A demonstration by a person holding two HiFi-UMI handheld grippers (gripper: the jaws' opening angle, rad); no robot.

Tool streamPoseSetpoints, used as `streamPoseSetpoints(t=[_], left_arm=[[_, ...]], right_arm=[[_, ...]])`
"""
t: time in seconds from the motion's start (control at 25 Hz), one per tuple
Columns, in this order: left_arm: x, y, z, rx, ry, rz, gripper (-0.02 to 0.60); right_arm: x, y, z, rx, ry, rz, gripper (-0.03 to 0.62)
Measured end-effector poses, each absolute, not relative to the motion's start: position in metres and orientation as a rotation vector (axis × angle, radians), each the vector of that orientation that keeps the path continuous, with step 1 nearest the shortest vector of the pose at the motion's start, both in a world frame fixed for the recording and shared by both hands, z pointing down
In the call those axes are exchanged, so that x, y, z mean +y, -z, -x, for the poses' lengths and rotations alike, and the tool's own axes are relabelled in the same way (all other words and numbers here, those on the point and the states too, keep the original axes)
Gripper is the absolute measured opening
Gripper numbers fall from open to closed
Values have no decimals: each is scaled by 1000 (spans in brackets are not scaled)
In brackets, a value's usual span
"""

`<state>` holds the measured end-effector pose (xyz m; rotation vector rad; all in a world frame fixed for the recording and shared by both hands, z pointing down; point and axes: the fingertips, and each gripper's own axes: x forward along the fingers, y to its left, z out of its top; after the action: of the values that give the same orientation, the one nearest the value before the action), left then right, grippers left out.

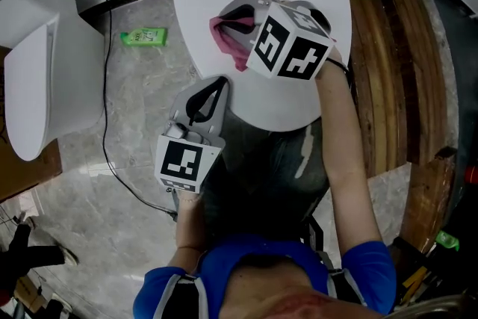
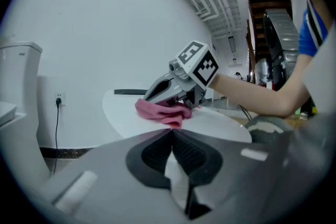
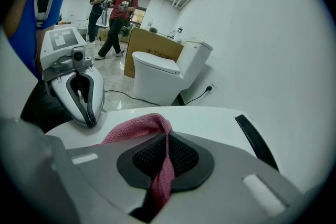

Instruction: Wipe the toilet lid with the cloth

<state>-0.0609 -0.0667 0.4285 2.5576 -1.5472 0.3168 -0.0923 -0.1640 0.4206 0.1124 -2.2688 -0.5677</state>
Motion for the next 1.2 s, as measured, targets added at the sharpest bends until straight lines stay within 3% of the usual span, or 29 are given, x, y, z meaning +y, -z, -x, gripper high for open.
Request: streamPoseSetpoints(t=[1.2], left_arm=[[-67,-430,65,-1534,-333,-2577,3]], right_arm=[[-185,-420,58,-2313,456,-195,9]])
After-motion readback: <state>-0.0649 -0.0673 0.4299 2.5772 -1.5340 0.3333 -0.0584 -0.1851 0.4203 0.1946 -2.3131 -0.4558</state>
